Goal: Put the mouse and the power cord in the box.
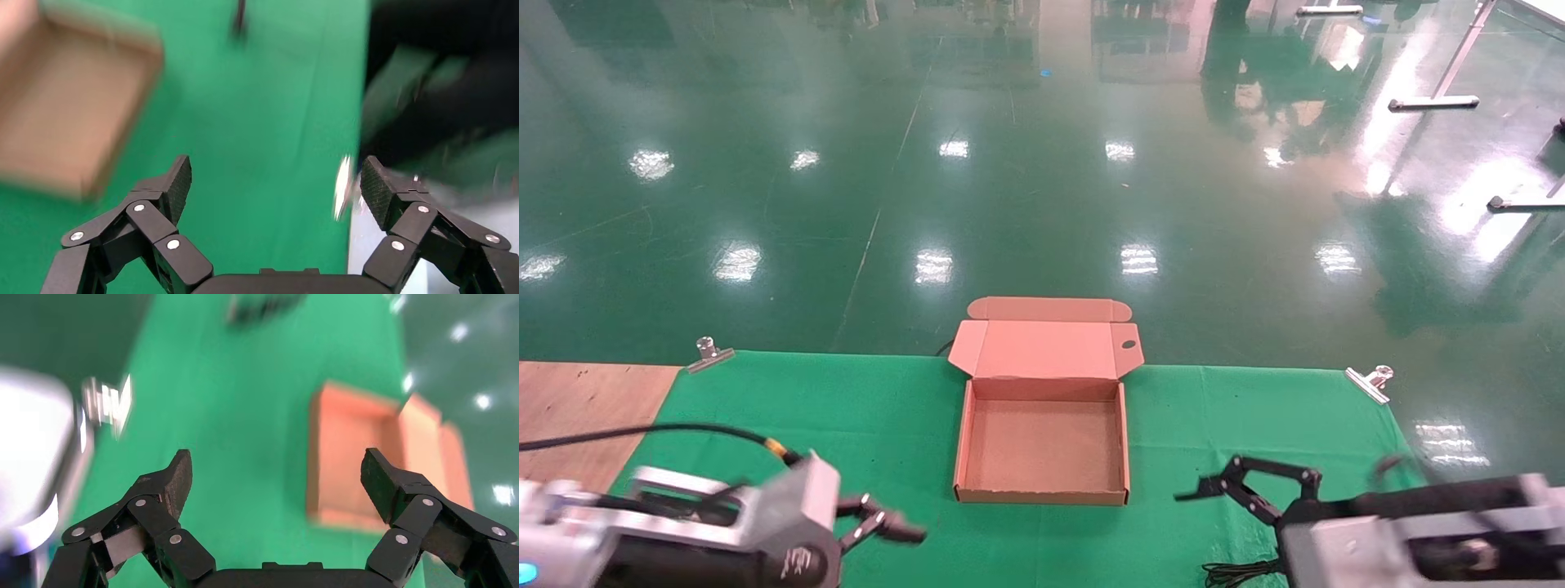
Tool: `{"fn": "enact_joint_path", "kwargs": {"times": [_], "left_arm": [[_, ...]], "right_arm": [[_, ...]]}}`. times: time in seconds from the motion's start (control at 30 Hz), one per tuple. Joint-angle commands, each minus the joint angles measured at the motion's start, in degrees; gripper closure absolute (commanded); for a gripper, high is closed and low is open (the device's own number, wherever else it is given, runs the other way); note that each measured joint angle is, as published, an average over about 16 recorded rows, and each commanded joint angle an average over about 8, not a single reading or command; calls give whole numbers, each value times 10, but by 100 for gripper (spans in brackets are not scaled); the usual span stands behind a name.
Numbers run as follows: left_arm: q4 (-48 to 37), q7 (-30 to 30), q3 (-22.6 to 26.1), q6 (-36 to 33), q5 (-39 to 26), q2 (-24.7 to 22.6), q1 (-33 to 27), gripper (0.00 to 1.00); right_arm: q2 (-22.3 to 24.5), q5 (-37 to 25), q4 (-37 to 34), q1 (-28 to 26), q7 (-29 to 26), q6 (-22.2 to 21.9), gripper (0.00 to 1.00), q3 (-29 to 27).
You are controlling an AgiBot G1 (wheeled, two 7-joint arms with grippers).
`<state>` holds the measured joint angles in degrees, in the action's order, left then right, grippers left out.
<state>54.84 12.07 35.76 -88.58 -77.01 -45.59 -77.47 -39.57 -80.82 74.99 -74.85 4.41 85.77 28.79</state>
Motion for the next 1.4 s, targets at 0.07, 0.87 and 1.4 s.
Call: {"fn": "enact_joint_path", "kwargs": {"times": [0.07,0.87,1.4], "left_arm": [[-53,-21,43,-3,-83,-27,-38,0],[-447,-252,174,259,-358,-229,-149,0],[-508,-323,169,193,-347,-226,-181,0]], "right_arm": [[-22,-94,-1,-26,36,-4,0,35],[-210,-335,-352,-77,264,-164,0,142],[-254,-320,-502,-113,361,-177,0,140]]}}
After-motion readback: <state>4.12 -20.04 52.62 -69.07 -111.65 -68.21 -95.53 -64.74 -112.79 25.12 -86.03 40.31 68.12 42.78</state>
